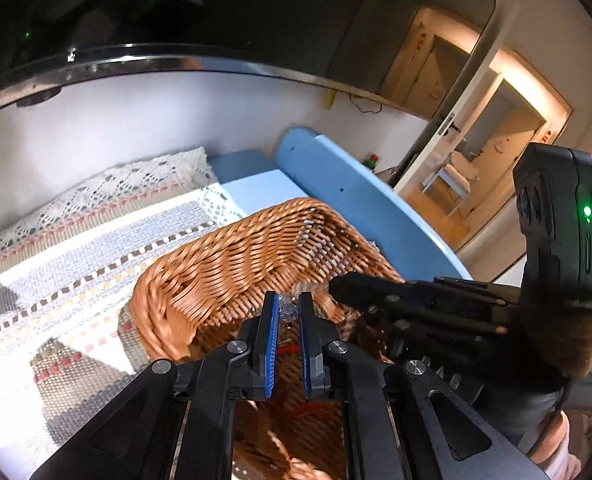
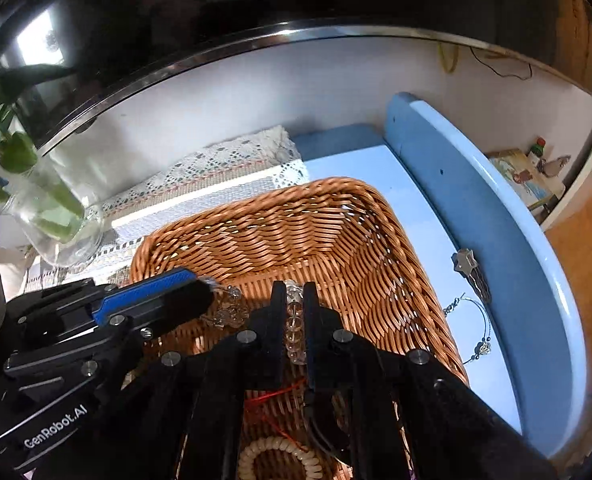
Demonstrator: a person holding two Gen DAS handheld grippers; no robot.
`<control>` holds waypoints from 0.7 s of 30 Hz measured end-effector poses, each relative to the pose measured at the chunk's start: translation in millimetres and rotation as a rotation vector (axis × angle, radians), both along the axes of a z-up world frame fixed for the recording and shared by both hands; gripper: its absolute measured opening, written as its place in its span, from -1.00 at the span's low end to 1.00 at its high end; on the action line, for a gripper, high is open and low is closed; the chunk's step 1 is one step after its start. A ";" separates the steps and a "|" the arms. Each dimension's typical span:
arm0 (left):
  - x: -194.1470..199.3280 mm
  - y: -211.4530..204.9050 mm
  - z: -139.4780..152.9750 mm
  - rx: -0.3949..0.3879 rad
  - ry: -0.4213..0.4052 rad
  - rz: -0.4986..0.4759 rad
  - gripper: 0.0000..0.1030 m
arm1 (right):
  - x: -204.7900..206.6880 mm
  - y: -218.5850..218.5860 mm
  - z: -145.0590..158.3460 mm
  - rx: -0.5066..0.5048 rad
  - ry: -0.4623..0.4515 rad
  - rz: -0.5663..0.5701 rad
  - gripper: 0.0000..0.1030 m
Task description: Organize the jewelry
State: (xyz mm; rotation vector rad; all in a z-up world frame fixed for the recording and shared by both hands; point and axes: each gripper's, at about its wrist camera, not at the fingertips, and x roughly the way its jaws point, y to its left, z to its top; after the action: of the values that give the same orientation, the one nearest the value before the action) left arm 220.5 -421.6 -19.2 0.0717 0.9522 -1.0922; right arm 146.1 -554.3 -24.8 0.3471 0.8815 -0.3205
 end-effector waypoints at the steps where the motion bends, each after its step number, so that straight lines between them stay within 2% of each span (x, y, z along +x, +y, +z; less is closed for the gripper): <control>1: 0.5 1.2 0.6 0.000 0.009 -0.004 -0.67 | -1.1 -1.6 -0.1 0.007 -0.005 -0.003 -0.83; 3: 1.9 5.3 2.9 -0.001 0.016 0.007 -0.35 | -4.0 -2.3 2.6 0.011 -0.018 -0.005 -0.81; 5: 1.2 16.5 9.5 -0.018 0.008 0.025 -0.22 | -10.3 -0.6 8.1 0.008 -0.033 -0.007 -0.67; 8: -2.3 32.9 19.4 -0.045 0.031 0.030 -0.19 | -24.8 8.2 24.4 -0.001 -0.075 0.007 -0.41; 12: -22.8 70.1 26.9 -0.095 0.064 0.024 -0.18 | -48.5 26.4 49.2 -0.033 -0.128 0.028 -0.40; 16: -49.6 110.5 36.3 -0.088 0.040 0.047 -0.18 | -73.9 55.0 70.2 -0.031 -0.177 0.077 -0.39; 21: -86.3 183.5 49.1 -0.159 0.028 0.090 -0.18 | -101.4 101.0 87.0 -0.016 -0.226 0.144 -0.29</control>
State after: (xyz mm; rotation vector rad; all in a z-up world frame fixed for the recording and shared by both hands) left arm 134.2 -238.0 29.9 -0.1160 0.8820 -1.0840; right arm 44.7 -453.3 62.2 0.2970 0.6777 -0.1512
